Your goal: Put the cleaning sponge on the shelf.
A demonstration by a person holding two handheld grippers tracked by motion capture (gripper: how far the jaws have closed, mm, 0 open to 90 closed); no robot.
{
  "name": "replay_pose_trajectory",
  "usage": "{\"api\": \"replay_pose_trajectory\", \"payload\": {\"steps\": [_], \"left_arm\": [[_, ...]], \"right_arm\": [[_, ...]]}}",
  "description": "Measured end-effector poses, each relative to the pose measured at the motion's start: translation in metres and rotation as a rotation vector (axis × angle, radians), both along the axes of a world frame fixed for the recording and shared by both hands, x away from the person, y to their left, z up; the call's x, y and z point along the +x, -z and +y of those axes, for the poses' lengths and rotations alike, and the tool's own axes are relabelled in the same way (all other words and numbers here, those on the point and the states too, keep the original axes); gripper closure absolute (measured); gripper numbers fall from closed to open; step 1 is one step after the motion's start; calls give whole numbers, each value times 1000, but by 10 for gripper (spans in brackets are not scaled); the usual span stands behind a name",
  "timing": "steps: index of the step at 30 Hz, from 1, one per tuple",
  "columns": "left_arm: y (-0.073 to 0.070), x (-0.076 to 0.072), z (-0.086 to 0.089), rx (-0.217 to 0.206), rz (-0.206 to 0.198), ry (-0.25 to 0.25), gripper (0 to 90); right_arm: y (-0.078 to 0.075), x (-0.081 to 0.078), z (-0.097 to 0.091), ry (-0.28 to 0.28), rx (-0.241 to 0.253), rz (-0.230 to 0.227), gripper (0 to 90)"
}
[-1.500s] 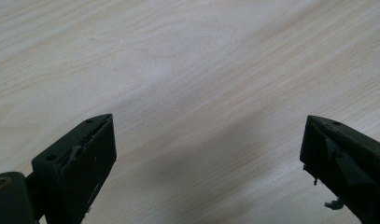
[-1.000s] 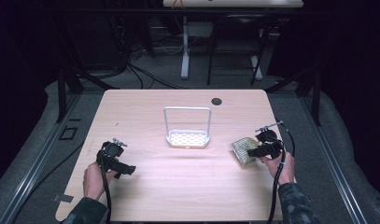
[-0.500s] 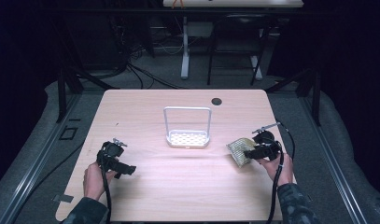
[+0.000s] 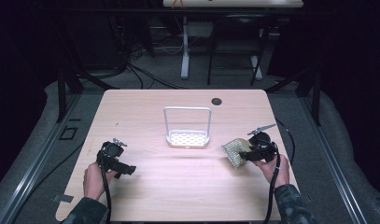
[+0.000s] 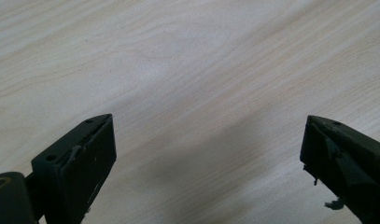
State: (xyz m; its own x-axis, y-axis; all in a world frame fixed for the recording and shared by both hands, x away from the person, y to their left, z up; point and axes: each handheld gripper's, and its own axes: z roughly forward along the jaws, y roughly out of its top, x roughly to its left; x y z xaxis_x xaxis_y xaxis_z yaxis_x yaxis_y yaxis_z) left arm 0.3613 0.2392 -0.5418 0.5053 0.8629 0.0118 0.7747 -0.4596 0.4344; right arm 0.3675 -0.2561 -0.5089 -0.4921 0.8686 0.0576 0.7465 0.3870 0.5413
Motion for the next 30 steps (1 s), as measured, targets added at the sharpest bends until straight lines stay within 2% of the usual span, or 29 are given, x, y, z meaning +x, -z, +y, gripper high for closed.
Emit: {"api": "replay_pose_trajectory", "payload": {"steps": [15, 18, 26, 30], "left_arm": [[0, 0, -1, 1, -1, 8, 36], [-1, 0, 2, -6, -6, -3, 37], [0, 0, 0, -3, 0, 4, 37], [-1, 0, 1, -8, -8, -5, 36]], "right_arm": [[-4, -5, 17, -47, 4, -14, 521], [-6, -8, 23, -65, -1, -53, 523], [-7, -10, 33, -89, 1, -61, 523], [-9, -12, 41, -108, 2, -84, 525]]}}
